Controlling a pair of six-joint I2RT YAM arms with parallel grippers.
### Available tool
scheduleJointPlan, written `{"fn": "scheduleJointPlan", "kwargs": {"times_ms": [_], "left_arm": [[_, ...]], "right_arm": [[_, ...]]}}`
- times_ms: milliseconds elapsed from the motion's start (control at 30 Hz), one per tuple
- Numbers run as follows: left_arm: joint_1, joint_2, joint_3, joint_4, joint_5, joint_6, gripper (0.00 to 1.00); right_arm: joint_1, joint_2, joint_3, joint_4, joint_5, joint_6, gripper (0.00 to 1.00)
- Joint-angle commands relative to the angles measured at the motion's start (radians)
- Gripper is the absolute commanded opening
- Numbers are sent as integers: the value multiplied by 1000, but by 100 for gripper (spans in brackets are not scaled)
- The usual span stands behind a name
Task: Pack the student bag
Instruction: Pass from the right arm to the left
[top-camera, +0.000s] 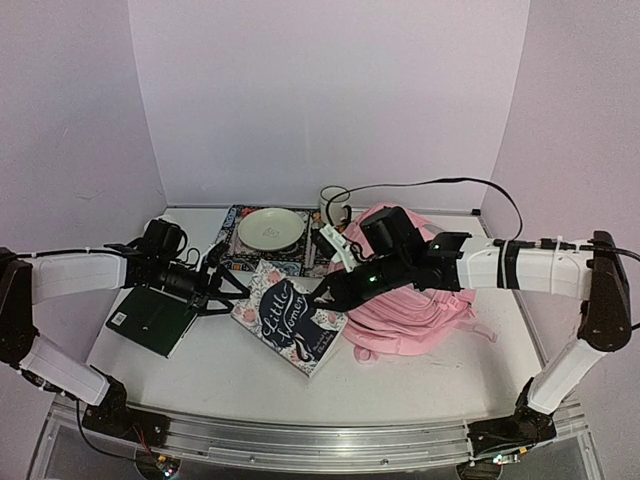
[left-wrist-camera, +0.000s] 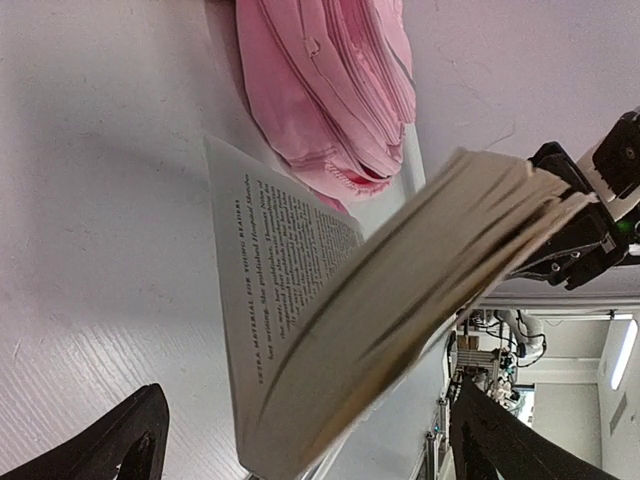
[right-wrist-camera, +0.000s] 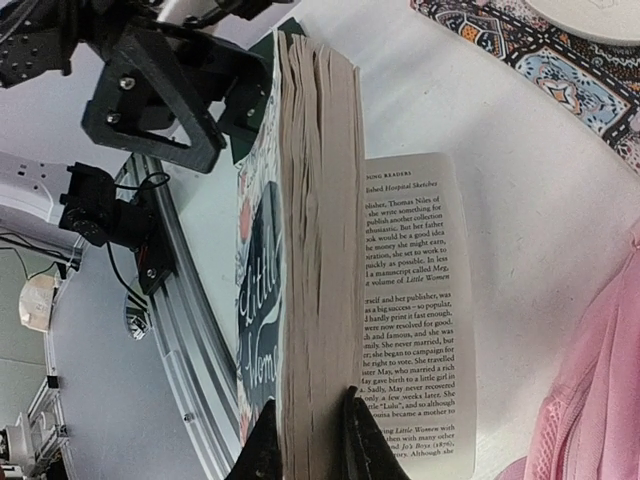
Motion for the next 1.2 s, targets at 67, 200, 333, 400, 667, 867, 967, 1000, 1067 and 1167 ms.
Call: {"fn": "scheduleJointPlan", "kwargs": {"times_ms": [67, 200, 333, 400, 667, 867, 967, 1000, 1067, 1167], "left_arm": [[3, 17, -24, 69, 89, 11, 99], [2, 10, -43, 143, 162, -38, 98], [0, -24, -55, 192, 213, -62, 95], [1, -43, -57, 205, 246, -60, 93], [0, -119, -59, 310, 315, -131, 81], [-1, -163, -47, 334, 332, -155, 72], [-1, -167, -45, 336, 335, -159, 66], [-1, -167, -45, 337, 334, -160, 63], [-1, -167, -45, 339, 336, -160, 57], [-2, -165, -41, 341, 336, -163, 49]], "right_arm": [[2, -91, 45, 95, -93, -28, 0], [3, -75, 62, 105, -121, -29, 0], [2, -52, 76, 121, -141, -23, 0], [2, -40, 83, 141, -161, -10, 0], [3, 12, 106, 190, -227, 21, 0], [2, 55, 128, 184, -267, 15, 0], [2, 77, 151, 170, -296, 9, 0], [2, 86, 160, 165, -308, 6, 0], [2, 102, 178, 153, -328, 1, 0], [3, 123, 198, 127, -346, -18, 0]]}}
